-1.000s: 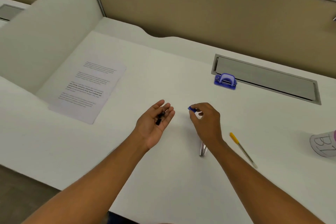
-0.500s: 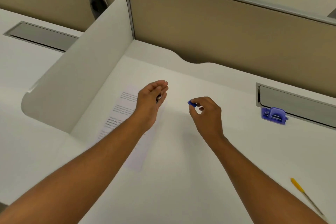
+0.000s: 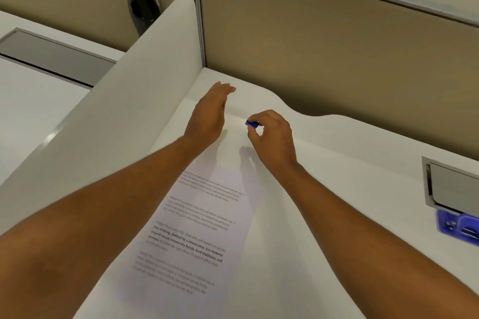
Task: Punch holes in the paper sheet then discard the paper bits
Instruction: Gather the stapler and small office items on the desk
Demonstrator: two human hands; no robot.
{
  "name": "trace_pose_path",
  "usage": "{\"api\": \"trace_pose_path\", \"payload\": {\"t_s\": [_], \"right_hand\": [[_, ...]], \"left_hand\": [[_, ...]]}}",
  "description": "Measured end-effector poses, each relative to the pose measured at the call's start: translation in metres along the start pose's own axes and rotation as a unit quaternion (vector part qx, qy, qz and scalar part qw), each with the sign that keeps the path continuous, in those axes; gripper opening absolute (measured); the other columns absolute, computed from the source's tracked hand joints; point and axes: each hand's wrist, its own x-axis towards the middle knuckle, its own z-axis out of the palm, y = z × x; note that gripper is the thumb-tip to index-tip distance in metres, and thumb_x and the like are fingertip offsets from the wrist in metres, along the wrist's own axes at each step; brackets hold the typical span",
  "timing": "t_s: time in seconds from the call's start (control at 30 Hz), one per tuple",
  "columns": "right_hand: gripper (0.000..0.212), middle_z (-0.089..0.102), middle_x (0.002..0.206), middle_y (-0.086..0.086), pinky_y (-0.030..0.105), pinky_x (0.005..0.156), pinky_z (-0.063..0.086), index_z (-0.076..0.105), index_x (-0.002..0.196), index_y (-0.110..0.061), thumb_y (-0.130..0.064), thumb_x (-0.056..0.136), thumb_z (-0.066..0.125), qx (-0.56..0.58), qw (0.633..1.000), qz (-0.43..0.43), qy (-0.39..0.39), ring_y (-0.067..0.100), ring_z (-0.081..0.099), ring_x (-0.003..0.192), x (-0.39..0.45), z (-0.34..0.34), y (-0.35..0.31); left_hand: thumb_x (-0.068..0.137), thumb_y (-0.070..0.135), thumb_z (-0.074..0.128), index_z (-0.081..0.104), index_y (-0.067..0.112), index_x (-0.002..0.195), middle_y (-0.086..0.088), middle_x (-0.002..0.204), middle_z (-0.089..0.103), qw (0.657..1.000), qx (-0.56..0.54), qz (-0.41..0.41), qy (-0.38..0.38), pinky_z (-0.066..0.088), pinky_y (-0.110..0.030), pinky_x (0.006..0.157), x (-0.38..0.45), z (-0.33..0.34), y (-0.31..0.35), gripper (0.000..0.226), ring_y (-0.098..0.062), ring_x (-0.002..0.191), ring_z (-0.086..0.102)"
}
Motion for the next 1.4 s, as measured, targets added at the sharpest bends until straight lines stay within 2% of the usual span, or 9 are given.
{"api": "trace_pose_path", "payload": {"t_s": [0.3,0.43,0.63,0.73,0.87,0.97,1.17,1.3,1.4], "right_hand": [[0.019,0.072,0.114,0.007,0.021,0.094,0.042,0.075,0.116,-0.01,-0.013,0.099,0.067,-0.035,0.999,-0.016,-0.036,0.022,0.063,0.106,0.059,0.065,0.014],[0.019,0.072,0.116,0.009,0.028,0.098,0.047,0.074,0.117,-0.009,-0.011,0.101,0.063,-0.041,0.997,-0.032,-0.06,0.023,0.062,0.107,0.068,0.072,0.014],[0.011,0.071,0.099,0.006,0.04,0.084,0.054,0.064,0.104,-0.011,-0.006,0.094,0.066,-0.027,0.998,-0.019,-0.045,0.025,0.061,0.091,0.068,0.074,0.012],[0.025,0.071,0.112,0.004,0.032,0.089,0.056,0.062,0.114,-0.014,-0.011,0.093,0.074,0.003,0.999,0.007,-0.043,0.021,0.066,0.098,0.069,0.072,0.009],[0.041,0.069,0.13,-0.001,0.021,0.091,0.043,0.059,0.128,-0.02,-0.022,0.092,0.079,0.014,0.998,0.039,-0.044,0.018,0.066,0.114,0.065,0.059,0.004],[0.046,0.063,0.14,-0.005,0.02,0.095,0.037,0.055,0.137,-0.025,-0.033,0.096,0.073,-0.004,0.998,0.05,-0.032,0.017,0.063,0.123,0.045,0.038,0.0],[0.055,0.045,0.161,-0.001,0.031,0.12,0.022,0.045,0.152,-0.027,-0.048,0.103,0.056,-0.103,0.994,0.041,-0.023,0.021,0.043,0.148,-0.054,-0.028,0.005],[0.063,0.029,0.169,0.005,0.043,0.126,0.005,0.037,0.158,-0.021,-0.047,0.103,0.056,-0.239,0.971,-0.01,-0.009,0.026,0.024,0.158,-0.129,-0.075,0.019],[0.071,0.017,0.173,0.006,0.05,0.129,0.0,0.028,0.161,-0.022,-0.051,0.102,0.053,-0.3,0.954,-0.017,-0.002,0.027,0.011,0.161,-0.182,-0.107,0.034]], "left_hand": [[0.108,-0.012,0.033,0.035,0.005,0.164,-0.014,0.177,0.023,0.984,0.113,0.08,-0.11,0.013,-0.04,0.135,0.051,0.015,-0.055,0.059,-0.029,0.167,0.012],[0.112,-0.003,0.032,0.035,0.008,0.165,-0.014,0.177,0.023,0.984,0.101,0.091,-0.113,0.011,-0.043,0.135,0.058,0.017,-0.064,0.054,-0.03,0.167,0.01],[0.118,0.017,0.031,0.036,0.007,0.164,-0.013,0.175,0.031,0.985,0.109,0.079,-0.109,0.006,-0.044,0.135,0.068,0.02,-0.074,0.048,-0.032,0.167,0.01],[0.118,0.029,0.03,0.029,0.016,0.169,-0.006,0.179,0.02,0.98,0.135,0.079,-0.119,0.002,-0.051,0.135,0.068,0.017,-0.072,0.052,-0.03,0.168,0.001],[0.115,0.017,0.036,0.015,0.025,0.172,-0.006,0.181,-0.002,0.984,0.106,0.048,-0.137,-0.007,-0.06,0.132,0.056,0.01,-0.062,0.06,-0.034,0.166,-0.011],[0.113,0.013,0.041,0.016,0.024,0.172,-0.008,0.181,-0.003,0.989,0.092,0.055,-0.106,-0.006,-0.062,0.13,0.043,0.001,-0.048,0.065,-0.036,0.166,-0.01],[0.106,0.058,0.025,0.012,0.029,0.172,-0.008,0.181,-0.004,0.969,0.191,0.129,-0.089,-0.008,-0.069,0.128,-0.023,-0.005,0.007,0.073,-0.035,0.167,-0.009],[0.107,0.066,0.008,0.015,0.024,0.172,-0.012,0.181,0.001,0.963,0.205,0.158,-0.068,0.0,-0.073,0.127,-0.098,0.016,0.054,0.078,-0.038,0.167,-0.003],[0.107,0.069,0.012,0.016,0.021,0.172,-0.013,0.181,0.003,0.961,0.209,0.171,-0.064,0.002,-0.073,0.127,-0.154,0.039,0.087,0.081,-0.039,0.166,-0.001]]}}
